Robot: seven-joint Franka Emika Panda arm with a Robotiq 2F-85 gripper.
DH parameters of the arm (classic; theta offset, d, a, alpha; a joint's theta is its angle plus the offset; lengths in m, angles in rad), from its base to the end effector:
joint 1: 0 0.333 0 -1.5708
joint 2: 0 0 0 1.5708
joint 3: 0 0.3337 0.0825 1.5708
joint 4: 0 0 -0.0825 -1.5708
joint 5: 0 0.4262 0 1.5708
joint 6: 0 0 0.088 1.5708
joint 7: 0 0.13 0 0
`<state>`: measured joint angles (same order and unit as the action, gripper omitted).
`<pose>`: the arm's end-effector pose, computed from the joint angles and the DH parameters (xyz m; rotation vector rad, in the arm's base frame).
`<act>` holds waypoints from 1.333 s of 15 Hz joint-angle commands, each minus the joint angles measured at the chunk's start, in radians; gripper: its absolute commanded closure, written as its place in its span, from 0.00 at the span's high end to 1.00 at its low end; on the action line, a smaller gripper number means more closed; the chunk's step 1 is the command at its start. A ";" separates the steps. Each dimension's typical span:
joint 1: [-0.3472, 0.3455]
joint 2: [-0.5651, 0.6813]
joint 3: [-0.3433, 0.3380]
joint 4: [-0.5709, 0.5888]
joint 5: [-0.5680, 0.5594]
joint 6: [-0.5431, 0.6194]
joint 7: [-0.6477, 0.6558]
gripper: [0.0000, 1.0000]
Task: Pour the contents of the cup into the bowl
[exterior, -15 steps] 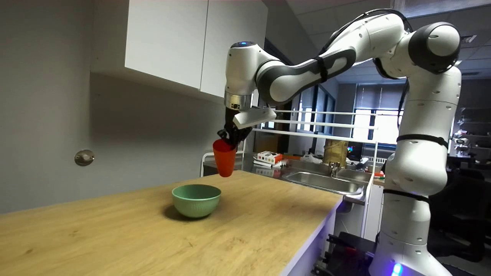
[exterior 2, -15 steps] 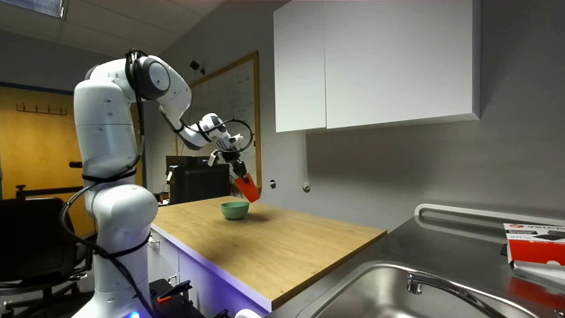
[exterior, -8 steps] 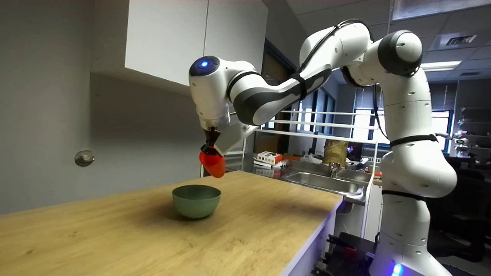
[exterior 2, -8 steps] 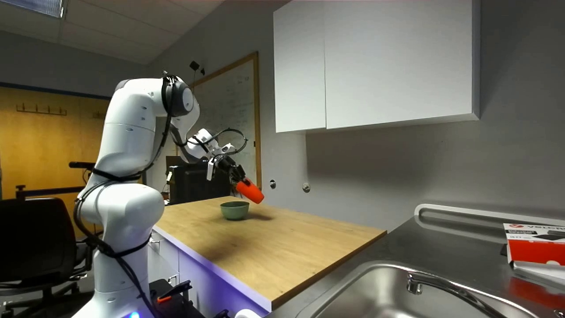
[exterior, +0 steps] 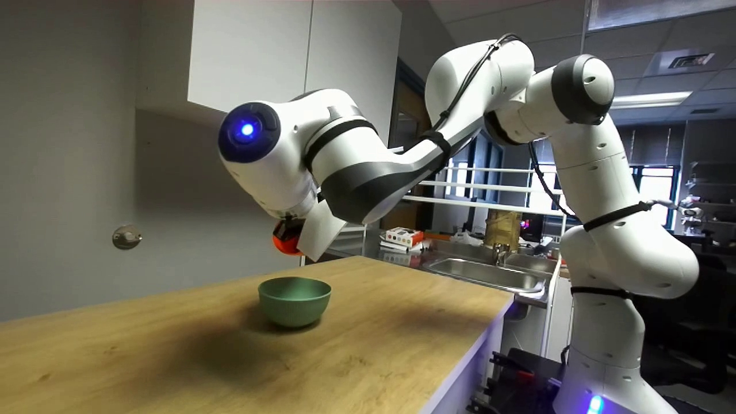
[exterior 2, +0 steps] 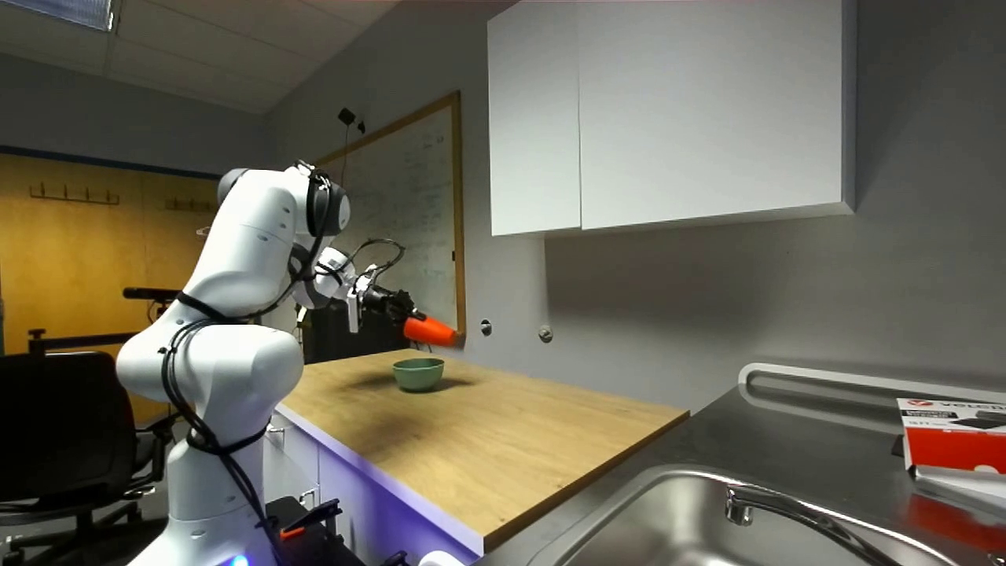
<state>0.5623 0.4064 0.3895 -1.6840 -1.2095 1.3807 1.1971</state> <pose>0.5049 0.4269 0.3886 2.0066 -0.0158 0.7493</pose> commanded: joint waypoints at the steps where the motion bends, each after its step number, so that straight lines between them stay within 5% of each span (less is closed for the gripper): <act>1: 0.053 0.035 -0.034 0.040 -0.082 -0.088 -0.016 0.01; 20: 0.190 0.199 -0.072 -0.001 -0.339 -0.412 -0.022 0.01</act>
<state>0.7280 0.5958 0.3366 -1.6883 -1.5027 0.9996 1.1986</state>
